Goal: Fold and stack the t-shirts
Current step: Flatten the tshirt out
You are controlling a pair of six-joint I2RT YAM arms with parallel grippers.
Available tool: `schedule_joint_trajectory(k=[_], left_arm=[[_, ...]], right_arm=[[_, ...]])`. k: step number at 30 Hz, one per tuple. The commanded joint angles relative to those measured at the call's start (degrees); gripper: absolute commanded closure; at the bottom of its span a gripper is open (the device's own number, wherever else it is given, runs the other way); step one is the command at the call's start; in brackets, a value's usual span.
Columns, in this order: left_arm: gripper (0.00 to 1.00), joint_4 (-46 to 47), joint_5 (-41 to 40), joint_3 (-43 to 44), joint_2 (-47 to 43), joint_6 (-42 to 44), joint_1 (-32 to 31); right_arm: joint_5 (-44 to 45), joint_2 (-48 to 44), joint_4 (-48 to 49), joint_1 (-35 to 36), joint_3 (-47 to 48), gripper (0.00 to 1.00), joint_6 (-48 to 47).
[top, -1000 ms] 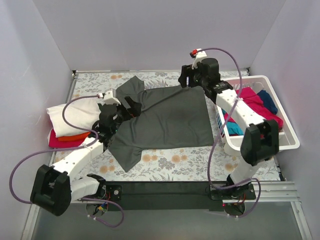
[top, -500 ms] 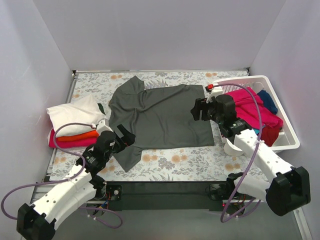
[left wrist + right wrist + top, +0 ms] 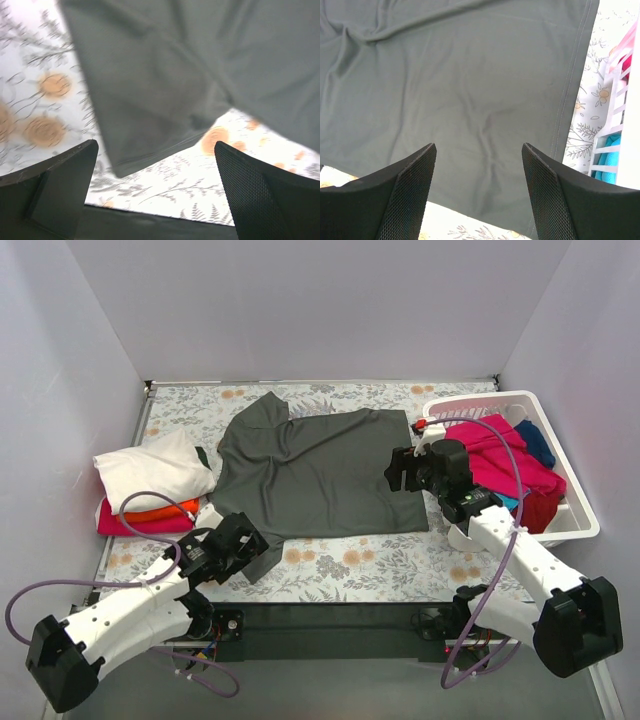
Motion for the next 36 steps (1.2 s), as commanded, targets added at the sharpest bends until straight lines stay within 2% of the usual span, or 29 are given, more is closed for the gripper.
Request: schedule_joint_trajectory(k=[1,7,14,20,29,31,36], left_arm=[[0.05,-10.33,-2.69,3.22,1.47,-11.86,-1.59],[0.06,-13.59,-0.58,2.01,0.41,-16.16,-2.12],[0.13,-8.93,2.06,-0.9,3.4,-16.96,-3.44],[0.24,-6.21,1.97,-0.46,6.82,-17.23,-5.54],[0.36,-4.45,2.76,-1.96,11.05,-21.53,-10.03],[0.45,-4.1,2.85,-2.39,11.22,-22.06,-10.38],[0.56,-2.96,2.59,-1.87,13.59,-21.27,-11.0]], right_arm=[[-0.62,1.06,1.71,-0.41,0.41,0.37,-0.64],[-2.45,1.94,2.06,-0.94,0.5,0.37,-0.64],[-3.43,2.91,2.23,-1.64,0.59,0.37,-0.46],[-4.4,2.65,2.41,-1.99,0.5,0.37,-0.11],[-4.75,2.21,2.32,-2.52,0.15,0.37,-0.02],[-4.93,2.21,2.41,-2.61,0.06,0.37,-0.02],[-5.28,1.77,2.41,-2.87,-0.12,0.37,0.15]])
